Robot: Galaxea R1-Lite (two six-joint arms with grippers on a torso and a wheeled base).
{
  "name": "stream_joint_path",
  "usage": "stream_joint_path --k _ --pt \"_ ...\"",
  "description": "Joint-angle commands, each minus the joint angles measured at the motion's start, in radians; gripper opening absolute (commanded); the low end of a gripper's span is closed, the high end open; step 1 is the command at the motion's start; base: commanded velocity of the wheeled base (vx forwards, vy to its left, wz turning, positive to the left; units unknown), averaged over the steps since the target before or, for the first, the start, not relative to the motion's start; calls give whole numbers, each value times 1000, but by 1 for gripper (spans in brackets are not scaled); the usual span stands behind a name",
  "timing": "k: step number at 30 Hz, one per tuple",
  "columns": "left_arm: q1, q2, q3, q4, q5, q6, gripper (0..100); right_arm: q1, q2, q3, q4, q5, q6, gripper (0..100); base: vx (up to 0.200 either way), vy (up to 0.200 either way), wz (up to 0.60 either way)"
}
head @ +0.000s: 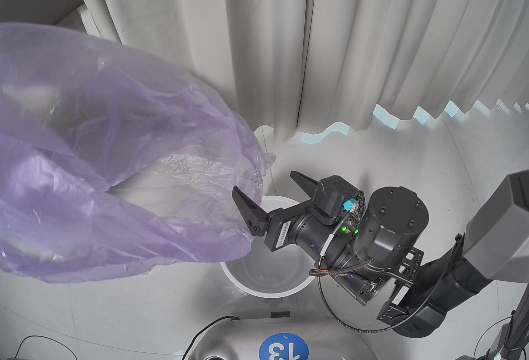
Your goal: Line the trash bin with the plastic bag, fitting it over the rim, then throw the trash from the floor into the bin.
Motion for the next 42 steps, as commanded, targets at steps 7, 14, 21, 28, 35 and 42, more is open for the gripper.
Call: stream_joint_path --k 7,14,21,28,35,42 --pt "1 0 3 0 0 0 0 14 -6 -31 3 8 42 100 0 0 0" --pt "1 -1 6 0 0 0 0 12 -5 -22 1 25 56 100 0 0 0" --pt "4 -3 13 3 1 1 0 12 -6 -14 1 27 56 0 0 0 0" --pt "9 -15 49 13 3 1 0 12 -38 33 1 27 52 0 0 0 0" --pt "32 -12 101 68 20 9 0 9 -153 130 4 25 34 0 0 0 0" --pt "127 22 99 220 20 23 0 -18 -279 288 55 22 -12 0 0 0 0"
